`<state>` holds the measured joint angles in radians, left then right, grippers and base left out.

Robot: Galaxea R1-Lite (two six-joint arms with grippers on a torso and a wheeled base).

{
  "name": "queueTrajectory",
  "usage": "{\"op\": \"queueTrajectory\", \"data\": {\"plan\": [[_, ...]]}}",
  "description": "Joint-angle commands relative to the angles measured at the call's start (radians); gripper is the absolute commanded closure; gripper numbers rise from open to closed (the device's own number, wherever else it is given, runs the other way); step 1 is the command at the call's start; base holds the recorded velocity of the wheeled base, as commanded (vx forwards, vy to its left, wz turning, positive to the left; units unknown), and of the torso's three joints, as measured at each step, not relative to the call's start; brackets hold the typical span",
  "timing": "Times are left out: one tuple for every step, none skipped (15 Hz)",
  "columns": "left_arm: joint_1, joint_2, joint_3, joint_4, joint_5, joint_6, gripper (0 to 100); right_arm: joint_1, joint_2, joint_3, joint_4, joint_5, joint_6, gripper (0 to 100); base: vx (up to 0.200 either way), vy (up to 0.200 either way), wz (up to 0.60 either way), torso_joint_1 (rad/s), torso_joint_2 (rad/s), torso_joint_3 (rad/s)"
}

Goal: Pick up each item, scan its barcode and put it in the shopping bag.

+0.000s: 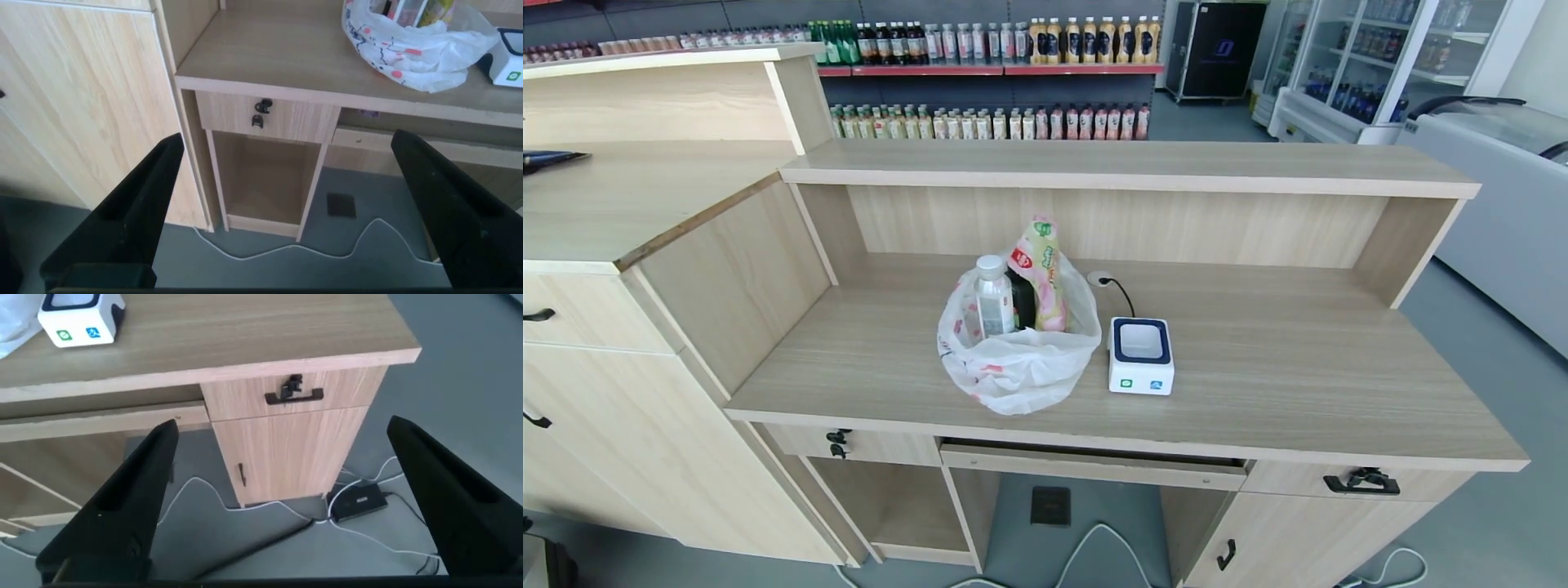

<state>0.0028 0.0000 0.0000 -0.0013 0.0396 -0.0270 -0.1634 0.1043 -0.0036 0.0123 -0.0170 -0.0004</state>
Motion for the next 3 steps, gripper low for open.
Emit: {"op": "queueTrajectory", "data": {"plan": [[0.0, 0.0, 0.0, 0.0, 0.0, -0.001, 0, 0.042, -0.005, 0.001, 0.001, 0.0, -0.003, 0, 0.0, 0.0, 0.0, 0.0, 0.0, 0.0], [0.0, 0.0, 0.0, 0.0, 0.0, -0.001, 0, 0.062, -0.003, 0.001, 0.001, 0.0, -0.003, 0, 0.0, 0.0, 0.0, 0.0, 0.0, 0.0], [0.0, 0.0, 0.0, 0.0, 0.0, -0.001, 0, 0.078, -0.006, 0.001, 0.001, 0.0, -0.004, 0, 0.0, 0.0, 0.0, 0.0, 0.0, 0.0]]}}
